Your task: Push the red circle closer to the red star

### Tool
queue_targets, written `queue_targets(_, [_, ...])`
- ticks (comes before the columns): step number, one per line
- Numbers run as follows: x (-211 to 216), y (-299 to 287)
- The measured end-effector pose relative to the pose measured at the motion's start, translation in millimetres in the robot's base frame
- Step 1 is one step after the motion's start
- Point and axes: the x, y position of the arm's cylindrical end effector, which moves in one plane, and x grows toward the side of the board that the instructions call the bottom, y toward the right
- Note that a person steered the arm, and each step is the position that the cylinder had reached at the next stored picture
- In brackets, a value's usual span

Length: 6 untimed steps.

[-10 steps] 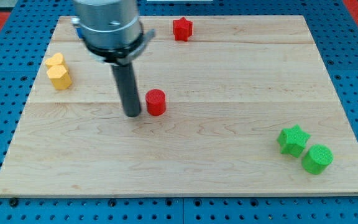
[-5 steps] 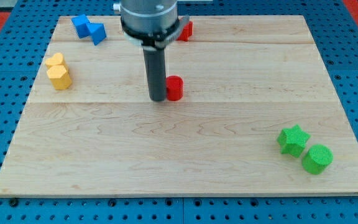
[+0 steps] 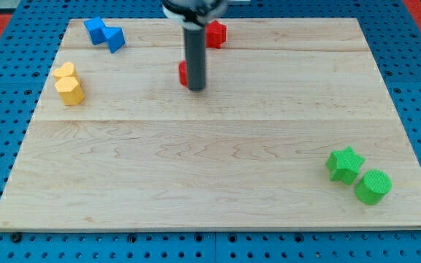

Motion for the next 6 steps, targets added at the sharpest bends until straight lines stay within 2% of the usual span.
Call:
queue_targets(1, [-25.8,-12.6])
queue_targets(2, [-18.7,-63.0])
queue_targets(3, [-56.6,-46.4])
queue_targets(4, [-64.2,7.0])
queue_targets(6, [-54.8,-17.1])
